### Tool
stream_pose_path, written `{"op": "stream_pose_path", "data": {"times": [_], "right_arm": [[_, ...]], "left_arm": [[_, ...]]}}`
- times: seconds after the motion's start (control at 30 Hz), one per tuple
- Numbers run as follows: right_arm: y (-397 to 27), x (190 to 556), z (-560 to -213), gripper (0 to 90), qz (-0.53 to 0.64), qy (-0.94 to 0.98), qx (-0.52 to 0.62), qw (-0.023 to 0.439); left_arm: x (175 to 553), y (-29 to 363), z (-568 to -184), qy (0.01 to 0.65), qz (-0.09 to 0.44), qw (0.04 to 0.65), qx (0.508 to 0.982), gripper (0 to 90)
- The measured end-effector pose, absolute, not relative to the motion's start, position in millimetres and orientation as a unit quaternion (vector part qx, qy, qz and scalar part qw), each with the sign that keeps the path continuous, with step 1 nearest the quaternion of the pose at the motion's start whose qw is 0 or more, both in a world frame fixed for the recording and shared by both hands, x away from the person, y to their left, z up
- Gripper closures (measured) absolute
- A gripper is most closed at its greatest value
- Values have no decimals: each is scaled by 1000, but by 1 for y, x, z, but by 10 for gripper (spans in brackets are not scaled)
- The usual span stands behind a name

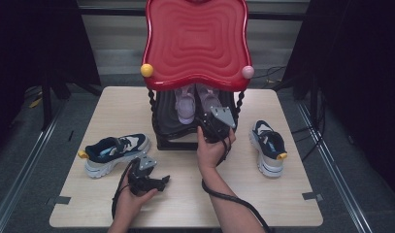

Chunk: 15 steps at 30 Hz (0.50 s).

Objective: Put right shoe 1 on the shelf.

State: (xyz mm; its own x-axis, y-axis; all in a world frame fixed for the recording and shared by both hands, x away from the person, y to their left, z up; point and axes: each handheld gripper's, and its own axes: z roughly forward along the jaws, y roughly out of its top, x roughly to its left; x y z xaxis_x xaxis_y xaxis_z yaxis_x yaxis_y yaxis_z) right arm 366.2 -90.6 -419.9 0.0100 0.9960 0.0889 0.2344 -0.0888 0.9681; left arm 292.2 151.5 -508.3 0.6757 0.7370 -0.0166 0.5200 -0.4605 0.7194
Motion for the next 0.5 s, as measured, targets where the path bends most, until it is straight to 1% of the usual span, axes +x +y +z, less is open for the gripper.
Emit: {"op": "stream_pose_path", "data": {"times": [0.2,0.5], "right_arm": [[-85,374,-418,374,450,529,585,419],[-80,381,-415,372,438,526,599,414]], "left_arm": [[292,151,-508,374,150,362,840,152],[292,151,-508,374,151,363,840,152]]}}
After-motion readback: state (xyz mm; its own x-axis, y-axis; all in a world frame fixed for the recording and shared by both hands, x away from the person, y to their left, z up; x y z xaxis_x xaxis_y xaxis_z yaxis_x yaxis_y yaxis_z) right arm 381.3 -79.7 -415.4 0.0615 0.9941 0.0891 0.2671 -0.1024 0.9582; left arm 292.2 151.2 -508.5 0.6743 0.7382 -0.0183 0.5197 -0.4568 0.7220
